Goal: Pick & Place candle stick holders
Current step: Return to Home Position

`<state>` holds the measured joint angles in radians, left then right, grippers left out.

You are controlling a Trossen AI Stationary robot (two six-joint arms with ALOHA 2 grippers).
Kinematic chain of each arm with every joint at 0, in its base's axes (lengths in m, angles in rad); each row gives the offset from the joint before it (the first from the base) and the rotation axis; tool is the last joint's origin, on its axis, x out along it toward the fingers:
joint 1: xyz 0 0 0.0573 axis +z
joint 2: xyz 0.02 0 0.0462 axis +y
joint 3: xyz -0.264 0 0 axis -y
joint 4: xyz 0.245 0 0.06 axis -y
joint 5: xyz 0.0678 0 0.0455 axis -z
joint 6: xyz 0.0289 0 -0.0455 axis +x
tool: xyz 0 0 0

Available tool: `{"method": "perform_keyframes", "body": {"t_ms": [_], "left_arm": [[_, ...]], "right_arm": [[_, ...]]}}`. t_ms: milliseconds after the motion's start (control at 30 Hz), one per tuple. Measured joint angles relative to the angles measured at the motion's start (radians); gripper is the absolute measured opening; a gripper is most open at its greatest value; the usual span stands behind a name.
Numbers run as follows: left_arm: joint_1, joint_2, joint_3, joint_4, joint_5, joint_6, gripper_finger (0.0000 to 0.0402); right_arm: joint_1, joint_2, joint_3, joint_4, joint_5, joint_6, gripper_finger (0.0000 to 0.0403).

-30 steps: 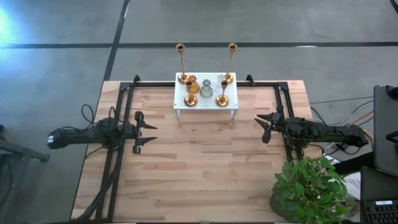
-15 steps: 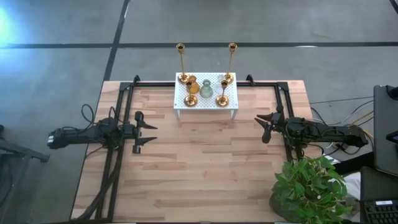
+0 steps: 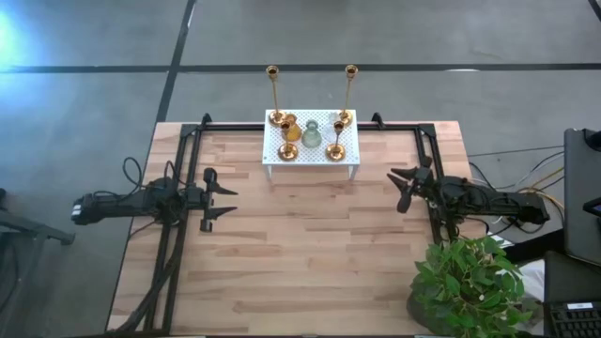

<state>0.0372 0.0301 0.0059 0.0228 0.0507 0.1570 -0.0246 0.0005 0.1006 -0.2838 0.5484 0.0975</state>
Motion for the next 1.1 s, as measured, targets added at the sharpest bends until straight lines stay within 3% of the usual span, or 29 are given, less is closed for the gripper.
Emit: {"method": "perform_keyframes", "body": {"t_ms": [233, 300, 433, 533, 633, 833, 1100], "left_arm": [[0.0, 0.002, 0.0, 0.0, 0.0, 0.0, 0.0197], [0.0, 0.002, 0.0, 0.001, 0.0, 0.0, 0.0197], [0.0, 0.002, 0.0, 0.001, 0.0, 0.0, 0.0197], [0.0, 0.002, 0.0, 0.001, 0.0, 0.0, 0.0197], [0.0, 0.003, 0.0, 0.001, 0.0, 0.0, 0.0197], [0.0, 0.003, 0.0, 0.001, 0.0, 0.0, 0.0197], [0.0, 0.003, 0.0, 0.001, 0.0, 0.0, 0.0197]], "right_arm": [[0.0, 0.0, -0.012, 0.059, -0.076, 0.166, 0.0081], [0.0, 0.0, -0.017, 0.083, -0.218, 0.121, 0.0077], [0.0, 0.0, -0.04, 0.153, -0.605, 0.007, 0.007], [0.001, 0.0, -0.072, 0.28, -0.753, -0.051, 0.0066], [0.0, -0.001, -0.092, 0.32, -0.721, -0.094, 0.0065], [0.0, 0.0, -0.092, 0.298, -0.499, -0.109, 0.0075], [0.0, 0.027, -0.092, 0.301, -0.496, -0.147, 0.0088]]}}
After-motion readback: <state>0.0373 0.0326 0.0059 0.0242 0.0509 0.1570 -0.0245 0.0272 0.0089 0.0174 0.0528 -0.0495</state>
